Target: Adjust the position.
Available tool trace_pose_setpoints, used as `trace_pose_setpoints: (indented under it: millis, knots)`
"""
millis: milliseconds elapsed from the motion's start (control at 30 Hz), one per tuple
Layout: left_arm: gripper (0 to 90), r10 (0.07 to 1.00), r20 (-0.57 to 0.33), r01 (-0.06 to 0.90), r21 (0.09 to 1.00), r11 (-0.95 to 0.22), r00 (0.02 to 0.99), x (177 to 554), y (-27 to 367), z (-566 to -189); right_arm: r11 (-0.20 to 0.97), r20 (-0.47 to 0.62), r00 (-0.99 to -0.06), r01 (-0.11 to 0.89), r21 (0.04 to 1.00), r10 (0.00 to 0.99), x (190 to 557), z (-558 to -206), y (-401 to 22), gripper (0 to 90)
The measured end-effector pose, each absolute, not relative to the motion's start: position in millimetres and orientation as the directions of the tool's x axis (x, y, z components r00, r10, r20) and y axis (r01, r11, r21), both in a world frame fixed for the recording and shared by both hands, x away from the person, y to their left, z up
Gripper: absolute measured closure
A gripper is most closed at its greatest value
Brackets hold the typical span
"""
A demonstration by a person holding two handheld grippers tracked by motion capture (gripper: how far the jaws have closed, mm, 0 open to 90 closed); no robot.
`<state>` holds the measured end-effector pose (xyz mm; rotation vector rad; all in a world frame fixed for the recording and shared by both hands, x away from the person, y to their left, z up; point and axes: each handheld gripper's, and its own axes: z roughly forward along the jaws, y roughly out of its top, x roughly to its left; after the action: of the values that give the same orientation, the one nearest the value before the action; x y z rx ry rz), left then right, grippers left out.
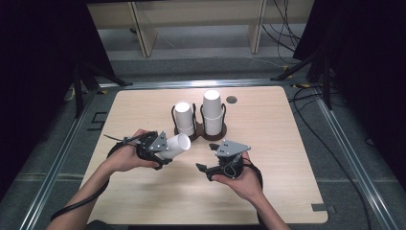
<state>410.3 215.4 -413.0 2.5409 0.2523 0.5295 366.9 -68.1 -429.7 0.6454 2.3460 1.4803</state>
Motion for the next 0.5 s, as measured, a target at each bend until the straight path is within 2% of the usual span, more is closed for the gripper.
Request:
trace_pose_setpoints:
  millis: [100, 133, 500]
  knots:
    - [26.6, 0.264, 0.322, 0.068, 0.510, -0.857, 0.909, 410.6, 213.2, -413.8, 0.382, -0.016, -0.860, 0.211, 0.900, 0.511, 367.2, -430.7, -67.6, 17.8]
    - [26.6, 0.234, 0.322, 0.056, 0.479, -0.876, 0.917, 412.1, 212.7, -412.7, 0.384, -0.020, -0.860, 0.207, 0.900, 0.510, 367.5, -430.8, -67.7, 17.8]
    - [26.6, 0.182, 0.337, 0.028, 0.414, -0.910, 0.924, 412.2, 205.5, -413.7, 0.402, -0.030, -0.870, 0.197, 0.894, 0.492, 367.9, -430.5, -65.7, 20.1]
